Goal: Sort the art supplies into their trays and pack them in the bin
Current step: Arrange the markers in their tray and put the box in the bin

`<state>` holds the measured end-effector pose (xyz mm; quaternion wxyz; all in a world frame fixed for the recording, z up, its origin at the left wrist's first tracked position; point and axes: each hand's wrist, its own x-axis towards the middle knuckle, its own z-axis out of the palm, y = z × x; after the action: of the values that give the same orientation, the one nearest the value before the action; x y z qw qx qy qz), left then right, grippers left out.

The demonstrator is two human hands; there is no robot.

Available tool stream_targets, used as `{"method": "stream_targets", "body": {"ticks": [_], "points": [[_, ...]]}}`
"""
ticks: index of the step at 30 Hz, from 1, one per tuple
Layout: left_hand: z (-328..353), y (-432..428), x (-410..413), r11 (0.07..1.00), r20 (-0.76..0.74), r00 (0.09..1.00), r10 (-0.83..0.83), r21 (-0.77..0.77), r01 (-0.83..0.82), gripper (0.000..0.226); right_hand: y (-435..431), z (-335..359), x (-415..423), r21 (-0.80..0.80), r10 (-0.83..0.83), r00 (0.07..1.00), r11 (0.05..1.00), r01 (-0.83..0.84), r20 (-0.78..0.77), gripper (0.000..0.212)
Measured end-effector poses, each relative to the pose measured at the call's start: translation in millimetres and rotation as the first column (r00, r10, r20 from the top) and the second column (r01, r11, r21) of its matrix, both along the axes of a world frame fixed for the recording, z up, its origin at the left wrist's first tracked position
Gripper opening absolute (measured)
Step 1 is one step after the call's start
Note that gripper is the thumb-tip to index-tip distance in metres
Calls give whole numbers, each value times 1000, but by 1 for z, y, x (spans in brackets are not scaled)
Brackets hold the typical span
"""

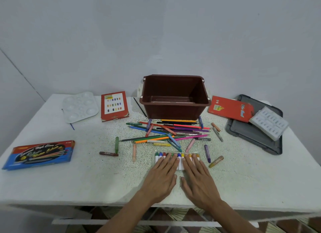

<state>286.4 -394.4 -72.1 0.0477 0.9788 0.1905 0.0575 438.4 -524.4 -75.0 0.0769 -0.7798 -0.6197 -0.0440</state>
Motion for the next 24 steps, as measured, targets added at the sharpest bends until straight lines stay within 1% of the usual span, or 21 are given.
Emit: {"method": "stream_targets", "body": {"ticks": [6,10,13,16,18,21,24], "points": [[2,1,0,1000,-9,1000,-16,-20,15,58,-1,1,-1,13,-4,999,1000,4,38,64],[4,7,-8,997,32,999,-15,-77,17,60,-2,3,-7,64,-7,1000,998,7,-1,66],[15,18,-20,988,129,990,51,-152,-31,63,7,13,-13,93,34,999,995,-32,-24,64],[23,36,-37,958,210,962,177,-259,-120,62,31,25,-18,83,78,995,994,-72,-68,64],[27,50,-49,931,296,907,299,-299,-209,58,53,30,-25,69,98,989,993,-90,-113,61],[30,78,-74,870,436,761,481,-343,-354,53,94,42,-44,33,154,967,988,-150,-204,59],[40,104,-102,781,475,619,625,-404,-477,53,133,60,-69,25,276,935,960,-277,-225,66]]}}
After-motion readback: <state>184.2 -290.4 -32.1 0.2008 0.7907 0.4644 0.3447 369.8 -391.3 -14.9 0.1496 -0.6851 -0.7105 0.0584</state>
